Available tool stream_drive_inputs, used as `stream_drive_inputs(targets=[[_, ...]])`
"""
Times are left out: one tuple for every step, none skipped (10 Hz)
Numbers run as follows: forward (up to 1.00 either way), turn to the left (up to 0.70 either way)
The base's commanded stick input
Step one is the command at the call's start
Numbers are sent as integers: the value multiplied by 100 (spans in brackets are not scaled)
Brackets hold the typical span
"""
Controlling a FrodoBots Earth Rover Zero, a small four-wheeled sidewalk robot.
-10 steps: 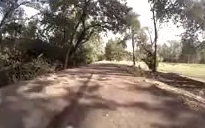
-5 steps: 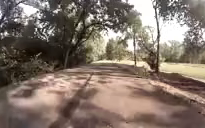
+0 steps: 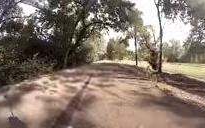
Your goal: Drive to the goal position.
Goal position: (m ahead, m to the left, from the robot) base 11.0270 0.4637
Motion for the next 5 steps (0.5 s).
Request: stream_drive_inputs(targets=[[70,0],[70,0],[70,0],[70,0],[70,0]])
